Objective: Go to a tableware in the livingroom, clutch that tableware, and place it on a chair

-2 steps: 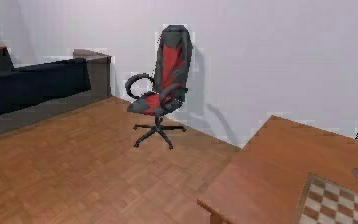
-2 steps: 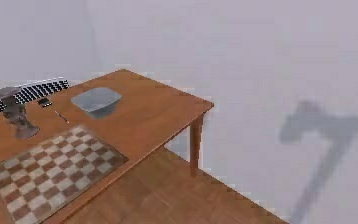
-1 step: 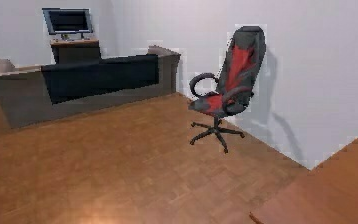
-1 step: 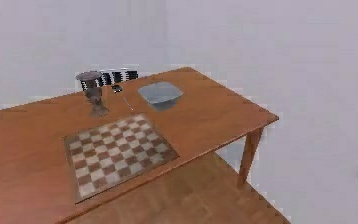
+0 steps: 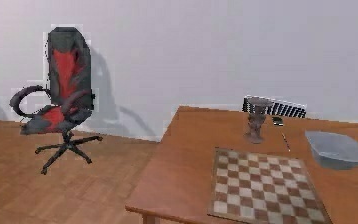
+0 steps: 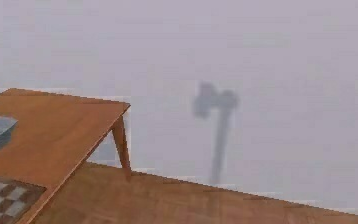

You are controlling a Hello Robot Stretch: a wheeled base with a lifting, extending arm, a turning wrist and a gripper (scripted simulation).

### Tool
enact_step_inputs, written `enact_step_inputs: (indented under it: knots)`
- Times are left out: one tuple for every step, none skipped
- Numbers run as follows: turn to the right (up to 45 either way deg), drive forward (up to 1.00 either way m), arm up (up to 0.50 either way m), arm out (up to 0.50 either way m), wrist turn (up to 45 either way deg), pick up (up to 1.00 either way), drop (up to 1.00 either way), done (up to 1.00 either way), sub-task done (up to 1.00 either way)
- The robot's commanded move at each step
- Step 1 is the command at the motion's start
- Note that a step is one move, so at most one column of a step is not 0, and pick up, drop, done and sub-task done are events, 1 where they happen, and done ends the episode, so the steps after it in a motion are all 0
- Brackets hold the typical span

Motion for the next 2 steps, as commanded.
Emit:
enact_step_inputs:
  knots:
    - [45.0,0.0,0.0,0.0,0.0,0.0,0.0,0.0,0.0]
    - [18.0,0.0,0.0,0.0,0.0,0.0,0.0,0.0,0.0]
